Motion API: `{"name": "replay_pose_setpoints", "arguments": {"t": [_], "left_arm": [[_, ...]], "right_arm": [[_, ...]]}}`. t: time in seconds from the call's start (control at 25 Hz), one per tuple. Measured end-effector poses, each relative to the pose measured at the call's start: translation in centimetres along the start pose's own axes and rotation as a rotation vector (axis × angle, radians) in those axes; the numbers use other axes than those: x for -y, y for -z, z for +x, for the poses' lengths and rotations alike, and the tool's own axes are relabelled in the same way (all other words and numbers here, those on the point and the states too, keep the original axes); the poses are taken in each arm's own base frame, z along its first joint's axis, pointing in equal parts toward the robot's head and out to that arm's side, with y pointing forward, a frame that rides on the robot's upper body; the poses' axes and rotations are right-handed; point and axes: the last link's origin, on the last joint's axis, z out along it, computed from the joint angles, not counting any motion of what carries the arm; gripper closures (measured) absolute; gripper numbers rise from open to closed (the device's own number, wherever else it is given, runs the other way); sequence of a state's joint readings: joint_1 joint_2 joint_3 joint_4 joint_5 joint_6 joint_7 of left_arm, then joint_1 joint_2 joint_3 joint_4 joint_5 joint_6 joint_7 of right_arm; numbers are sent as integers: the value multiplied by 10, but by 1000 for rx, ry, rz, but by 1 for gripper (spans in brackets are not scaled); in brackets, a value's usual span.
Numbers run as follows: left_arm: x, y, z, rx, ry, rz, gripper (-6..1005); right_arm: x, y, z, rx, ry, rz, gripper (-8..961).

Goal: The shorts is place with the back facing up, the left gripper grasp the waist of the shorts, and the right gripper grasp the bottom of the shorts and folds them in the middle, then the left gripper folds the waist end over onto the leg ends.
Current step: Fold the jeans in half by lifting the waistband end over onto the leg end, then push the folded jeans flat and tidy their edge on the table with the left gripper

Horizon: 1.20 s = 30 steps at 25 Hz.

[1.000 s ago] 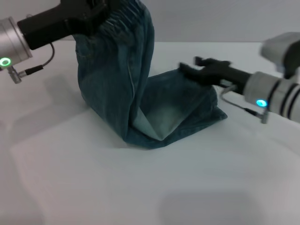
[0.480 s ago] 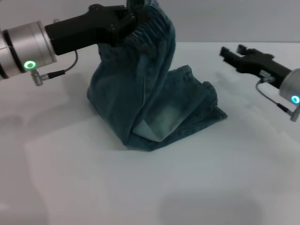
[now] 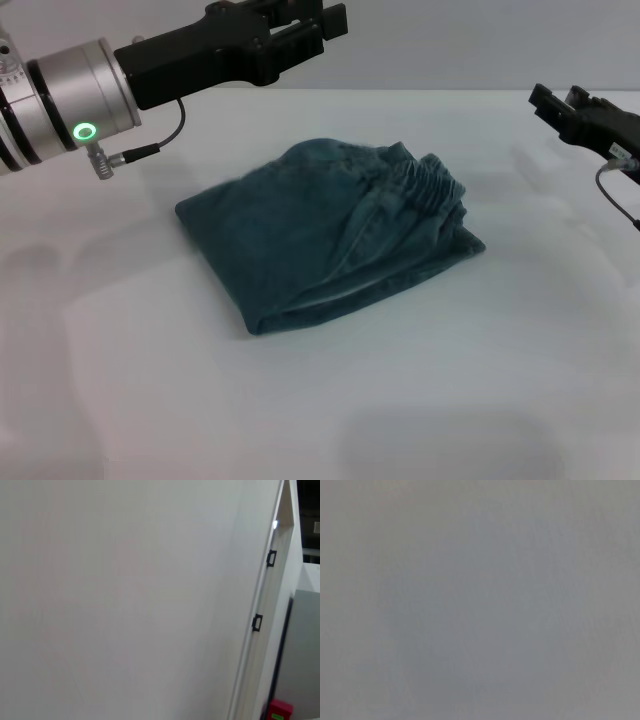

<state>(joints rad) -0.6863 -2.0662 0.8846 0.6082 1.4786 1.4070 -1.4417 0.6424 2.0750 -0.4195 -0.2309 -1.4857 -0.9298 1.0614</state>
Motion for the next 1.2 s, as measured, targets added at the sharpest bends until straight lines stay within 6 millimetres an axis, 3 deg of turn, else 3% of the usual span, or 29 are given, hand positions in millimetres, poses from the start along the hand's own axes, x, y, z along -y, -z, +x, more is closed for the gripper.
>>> {"name": "replay_pose_setpoints", "arguments": {"t": [0.08, 0.36, 0.52, 0.68, 0.84, 0.88, 1.2], "left_arm": [[0, 2, -1, -2, 3, 5, 574], [3, 15, -2, -37, 13, 37, 427], [4, 33, -4, -102, -20, 76, 343], [4, 50, -7, -160, -58, 125, 157], [6, 82, -17, -249, -84, 239, 157], [6, 101, -24, -300, -92, 314, 157], [2, 153, -48, -455, -202, 584, 158]], "right_arm": [[1, 1, 0, 3, -4, 4, 371], [0, 2, -4, 36, -19, -5, 371], [-5, 1, -8, 59, -5, -42, 372], [-13, 0, -16, 120, 62, -79, 372], [-23, 4, -27, 246, 168, -102, 372], [-26, 4, -29, 277, 192, -106, 372], [-48, 2, -42, 469, 486, -56, 372]]}}
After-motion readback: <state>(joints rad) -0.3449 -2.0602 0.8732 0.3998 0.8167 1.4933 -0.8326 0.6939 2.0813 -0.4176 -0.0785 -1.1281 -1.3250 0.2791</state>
